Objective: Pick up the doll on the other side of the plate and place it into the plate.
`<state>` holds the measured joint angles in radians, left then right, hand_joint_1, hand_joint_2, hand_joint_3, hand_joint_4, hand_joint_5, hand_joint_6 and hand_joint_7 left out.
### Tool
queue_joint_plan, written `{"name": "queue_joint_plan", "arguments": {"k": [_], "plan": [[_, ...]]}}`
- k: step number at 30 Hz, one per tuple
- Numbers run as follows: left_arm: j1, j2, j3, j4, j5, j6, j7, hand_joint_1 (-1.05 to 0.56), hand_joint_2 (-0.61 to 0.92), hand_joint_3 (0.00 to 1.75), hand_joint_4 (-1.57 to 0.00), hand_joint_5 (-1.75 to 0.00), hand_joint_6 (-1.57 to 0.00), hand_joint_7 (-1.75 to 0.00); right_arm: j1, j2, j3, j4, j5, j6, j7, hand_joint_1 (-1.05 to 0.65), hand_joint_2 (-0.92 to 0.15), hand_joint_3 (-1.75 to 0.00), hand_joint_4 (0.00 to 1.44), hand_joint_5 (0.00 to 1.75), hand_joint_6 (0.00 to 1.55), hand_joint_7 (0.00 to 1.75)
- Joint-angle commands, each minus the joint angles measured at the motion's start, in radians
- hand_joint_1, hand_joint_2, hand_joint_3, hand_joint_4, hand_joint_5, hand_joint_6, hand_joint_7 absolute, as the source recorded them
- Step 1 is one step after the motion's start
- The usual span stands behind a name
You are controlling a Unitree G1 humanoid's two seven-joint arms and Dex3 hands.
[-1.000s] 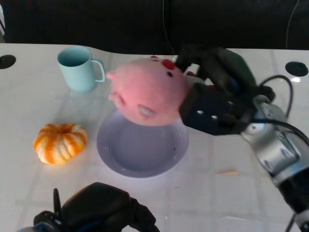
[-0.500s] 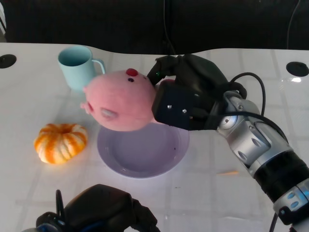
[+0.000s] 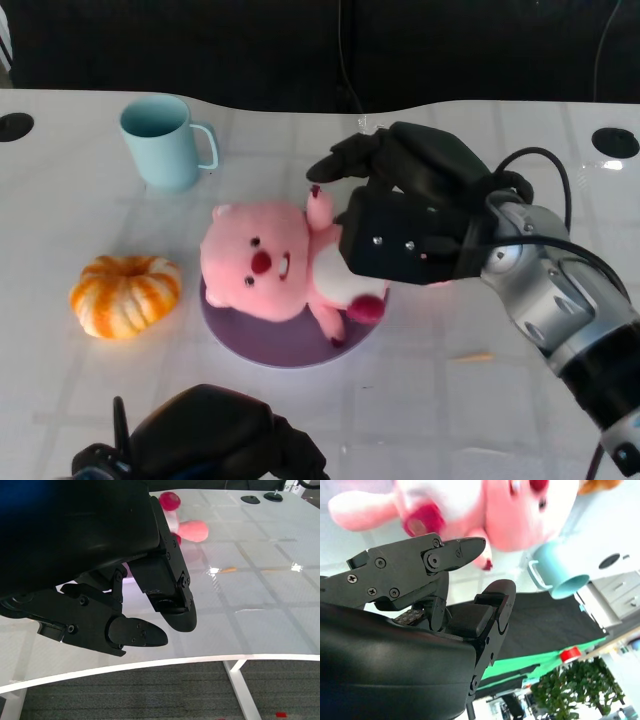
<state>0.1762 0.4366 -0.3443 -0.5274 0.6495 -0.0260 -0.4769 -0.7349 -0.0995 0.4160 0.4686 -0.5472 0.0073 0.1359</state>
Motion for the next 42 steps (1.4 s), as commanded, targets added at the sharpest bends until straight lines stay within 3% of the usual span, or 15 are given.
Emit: {"name": "queue_joint_plan", "arguments": {"k": [1,5,9,12,15,22,26,27,29,34,36,39,42], "plan": [[-0.015,0.013,0.008,0.005,-0.006,0.005,-0.013,-0.26,0.92,0.25,-0.77,-1.26,-1.09,-0.02,0.023,-0.034,-0.007,-0.063,0.008,-0.009,0.030,-0.43,-0.92,-0.07,0.65,0.67,0.81,0.00],[-0.024,0.012,0.007,0.023,-0.012,-0.006,-0.004,-0.25,0.92,0.25,-0.77,-1.26,-1.09,-0.02,0.068,-0.072,-0.043,-0.196,0.024,0.004,0.063,-0.44,-0.92,-0.11,0.64,0.83,0.78,0.00],[-0.026,0.015,0.013,0.027,-0.019,-0.020,0.005,-0.24,0.92,0.23,-0.78,-1.28,-1.10,-0.03,0.130,-0.114,-0.094,-0.374,0.055,0.062,0.137,-0.46,-0.92,-0.16,0.54,0.82,0.78,0.00],[-0.026,0.014,0.014,0.011,-0.016,0.001,-0.014,-0.26,0.92,0.25,-0.76,-1.28,-1.08,-0.02,0.227,-0.142,-0.144,-0.517,0.101,0.091,0.173,-0.45,-0.92,-0.15,0.55,0.82,0.79,0.01],[-0.031,0.012,0.009,0.009,-0.002,0.009,-0.014,-0.27,0.92,0.25,-0.76,-1.27,-1.09,-0.02,0.364,-0.172,-0.196,-0.598,0.138,0.030,0.138,-0.40,-0.92,-0.15,0.66,0.90,0.80,0.02],[-0.051,0.025,0.022,0.020,-0.014,-0.002,-0.014,-0.26,0.92,0.23,-0.78,-1.28,-1.09,-0.02,0.555,-0.198,-0.298,-0.639,0.210,-0.119,0.067,-0.28,-0.92,-0.10,0.59,0.98,0.89,0.06],[-0.055,0.027,0.027,0.020,-0.011,0.013,-0.032,-0.28,0.92,0.27,-0.76,-1.23,-1.08,-0.01,0.653,-0.210,-0.349,-0.648,0.234,-0.207,0.028,-0.17,-0.91,-0.13,0.65,1.00,0.96,0.10],[-0.055,0.030,0.029,0.022,-0.013,0.013,-0.034,-0.28,0.92,0.27,-0.76,-1.22,-1.08,-0.01,0.680,-0.210,-0.360,-0.662,0.248,-0.210,0.032,-0.16,-0.89,-0.19,0.66,1.03,0.97,0.12],[-0.052,0.035,0.036,0.028,-0.024,0.001,-0.027,-0.27,0.92,0.27,-0.78,-1.22,-1.08,-0.01,0.746,-0.219,-0.386,-0.718,0.281,-0.180,0.060,-0.12,-0.73,-0.52,0.68,1.08,0.98,0.18],[-0.052,0.051,0.053,0.043,-0.041,-0.014,-0.020,-0.27,0.92,0.27,-0.76,-1.22,-1.07,-0.01,0.879,-0.242,-0.428,-0.887,0.346,-0.058,0.141,0.05,-0.61,-0.88,0.82,1.14,1.08,0.37],[-0.059,0.060,0.059,0.052,-0.042,-0.020,-0.020,-0.27,0.92,0.27,-0.76,-1.22,-1.08,-0.01,0.910,-0.236,-0.431,-0.923,0.361,-0.029,0.149,0.10,-0.51,-1.09,0.88,1.21,1.06,0.59],[-0.063,0.059,0.065,0.067,-0.047,-0.020,-0.019,-0.27,0.92,0.27,-0.76,-1.21,-1.07,-0.01,0.922,-0.223,-0.421,-0.889,0.362,-0.061,0.132,0.11,-0.37,-1.35,0.89,1.49,0.93,1.03],[-0.062,0.056,0.064,0.072,-0.041,-0.024,-0.015,-0.27,0.92,0.26,-0.77,-1.21,-1.07,-0.01,0.914,-0.224,-0.419,-0.824,0.358,-0.120,0.120,0.09,-0.30,-1.46,0.86,1.66,0.84,1.29]]}}
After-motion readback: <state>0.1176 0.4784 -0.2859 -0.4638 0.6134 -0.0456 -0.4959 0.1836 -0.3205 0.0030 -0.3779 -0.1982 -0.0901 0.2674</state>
